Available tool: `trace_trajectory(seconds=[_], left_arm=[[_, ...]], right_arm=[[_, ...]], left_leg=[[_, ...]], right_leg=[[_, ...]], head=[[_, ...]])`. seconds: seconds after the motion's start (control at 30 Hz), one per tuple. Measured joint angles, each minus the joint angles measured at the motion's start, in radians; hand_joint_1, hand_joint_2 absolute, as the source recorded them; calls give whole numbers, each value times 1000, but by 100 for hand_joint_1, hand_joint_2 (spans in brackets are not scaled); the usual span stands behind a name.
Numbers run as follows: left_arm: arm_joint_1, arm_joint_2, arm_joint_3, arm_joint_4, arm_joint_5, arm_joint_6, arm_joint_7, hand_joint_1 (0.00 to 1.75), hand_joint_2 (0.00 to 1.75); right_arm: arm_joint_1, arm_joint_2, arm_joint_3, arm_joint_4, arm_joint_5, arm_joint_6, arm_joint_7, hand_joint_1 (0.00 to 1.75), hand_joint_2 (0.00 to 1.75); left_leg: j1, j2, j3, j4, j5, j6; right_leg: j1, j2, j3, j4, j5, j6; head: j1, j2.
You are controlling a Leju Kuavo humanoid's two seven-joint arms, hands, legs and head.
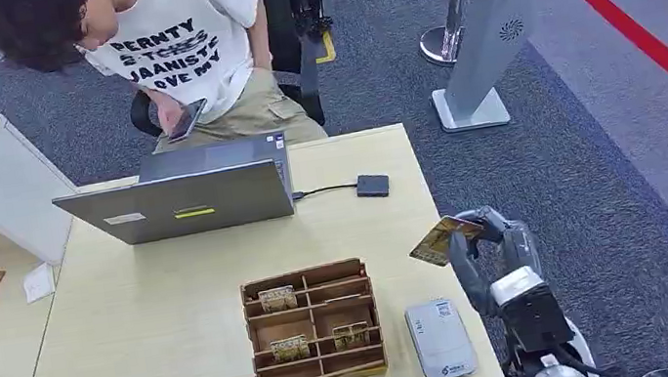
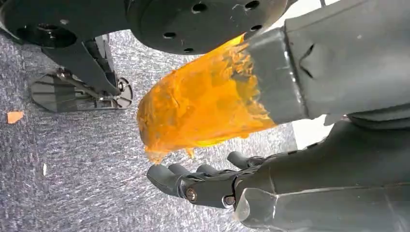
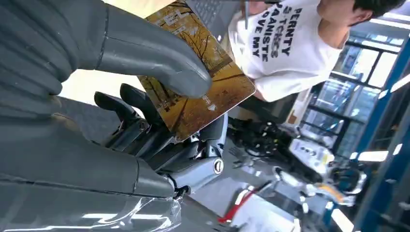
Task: Pass the card to the sensor for recognition and then transmit it.
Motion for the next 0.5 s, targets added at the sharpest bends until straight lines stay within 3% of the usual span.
trace_trajectory(seconds=[0.5], left_arm=[[-54,0,-81,0,-52,-31,37,0,0]], right_arm=[[-416,3,142,199,328,-36,123,175,175]], left_leg=[[0,0,-1,0,2,2]], right_leg=[[0,0,0,1,1,0]], head=[[0,0]])
